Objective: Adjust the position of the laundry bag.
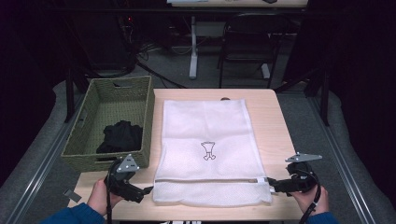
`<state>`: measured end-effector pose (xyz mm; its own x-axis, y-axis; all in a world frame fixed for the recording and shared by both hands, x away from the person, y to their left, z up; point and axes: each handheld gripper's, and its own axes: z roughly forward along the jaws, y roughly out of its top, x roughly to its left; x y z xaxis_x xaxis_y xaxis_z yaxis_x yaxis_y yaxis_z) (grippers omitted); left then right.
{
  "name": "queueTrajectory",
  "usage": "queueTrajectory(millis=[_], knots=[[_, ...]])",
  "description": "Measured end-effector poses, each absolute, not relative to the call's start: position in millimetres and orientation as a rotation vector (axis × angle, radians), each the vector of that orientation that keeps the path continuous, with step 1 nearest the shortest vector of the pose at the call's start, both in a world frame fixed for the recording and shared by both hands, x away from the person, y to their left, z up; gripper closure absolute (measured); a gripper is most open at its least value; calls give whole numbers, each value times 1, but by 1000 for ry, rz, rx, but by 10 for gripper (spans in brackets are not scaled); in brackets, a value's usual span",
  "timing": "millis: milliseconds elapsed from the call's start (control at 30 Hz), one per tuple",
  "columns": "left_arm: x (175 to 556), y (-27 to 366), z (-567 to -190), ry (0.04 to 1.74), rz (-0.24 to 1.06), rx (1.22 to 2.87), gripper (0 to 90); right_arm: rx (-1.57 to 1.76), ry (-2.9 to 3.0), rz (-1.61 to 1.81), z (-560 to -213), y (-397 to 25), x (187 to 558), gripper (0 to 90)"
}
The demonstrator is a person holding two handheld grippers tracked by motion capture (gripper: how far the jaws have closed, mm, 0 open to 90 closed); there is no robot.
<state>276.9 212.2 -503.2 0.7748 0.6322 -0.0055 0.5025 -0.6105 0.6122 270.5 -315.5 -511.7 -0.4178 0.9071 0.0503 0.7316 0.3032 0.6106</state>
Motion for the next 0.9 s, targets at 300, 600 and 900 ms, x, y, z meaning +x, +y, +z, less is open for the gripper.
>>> queueTrajectory(millis=[300,600,900], knots=[[275,210,-504,833,285,2352,1,1478,2295,808,-511,-312,271,42],[275,207,-504,803,267,2374,0,1491,2277,809,-509,-310,268,75],[275,207,-504,795,264,2372,0,1472,2316,832,-509,-300,269,106]])
